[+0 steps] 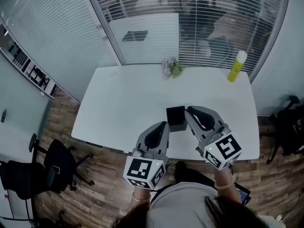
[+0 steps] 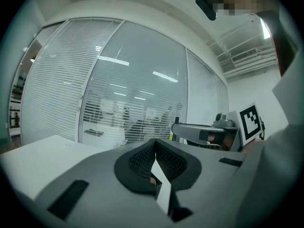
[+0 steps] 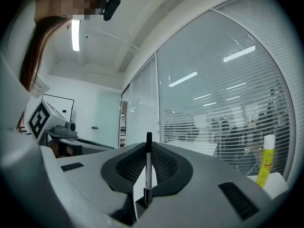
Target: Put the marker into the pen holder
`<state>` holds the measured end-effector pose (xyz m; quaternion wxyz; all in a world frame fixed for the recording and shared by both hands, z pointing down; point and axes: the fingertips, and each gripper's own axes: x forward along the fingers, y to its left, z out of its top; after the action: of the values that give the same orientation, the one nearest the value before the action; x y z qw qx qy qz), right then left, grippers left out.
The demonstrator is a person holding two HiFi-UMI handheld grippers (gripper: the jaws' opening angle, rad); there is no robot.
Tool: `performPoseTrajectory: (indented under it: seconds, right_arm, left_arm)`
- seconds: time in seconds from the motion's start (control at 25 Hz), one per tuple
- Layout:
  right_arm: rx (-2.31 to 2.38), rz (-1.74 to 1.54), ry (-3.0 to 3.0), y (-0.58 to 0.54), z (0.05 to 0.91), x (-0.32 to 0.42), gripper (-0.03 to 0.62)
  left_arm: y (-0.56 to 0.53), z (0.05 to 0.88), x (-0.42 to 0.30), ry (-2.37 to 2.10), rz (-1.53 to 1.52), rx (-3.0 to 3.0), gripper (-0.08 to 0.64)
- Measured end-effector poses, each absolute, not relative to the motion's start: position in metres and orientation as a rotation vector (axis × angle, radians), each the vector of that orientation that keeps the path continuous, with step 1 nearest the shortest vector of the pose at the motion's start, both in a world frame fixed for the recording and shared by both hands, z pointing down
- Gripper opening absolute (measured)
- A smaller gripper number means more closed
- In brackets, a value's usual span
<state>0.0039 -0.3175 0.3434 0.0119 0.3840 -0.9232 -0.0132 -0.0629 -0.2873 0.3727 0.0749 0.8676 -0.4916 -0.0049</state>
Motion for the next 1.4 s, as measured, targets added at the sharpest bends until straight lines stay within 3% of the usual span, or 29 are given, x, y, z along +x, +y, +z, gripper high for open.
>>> performPoseTrajectory:
  seconds: [1.4]
  right_arm:
    - [0.989,0.136,-2.712,-0.377,0.453,-0.047,0.055]
  left_arm:
    - [-0.337,0.401,-0.085,-1.499,-0.010,2.482,0.020]
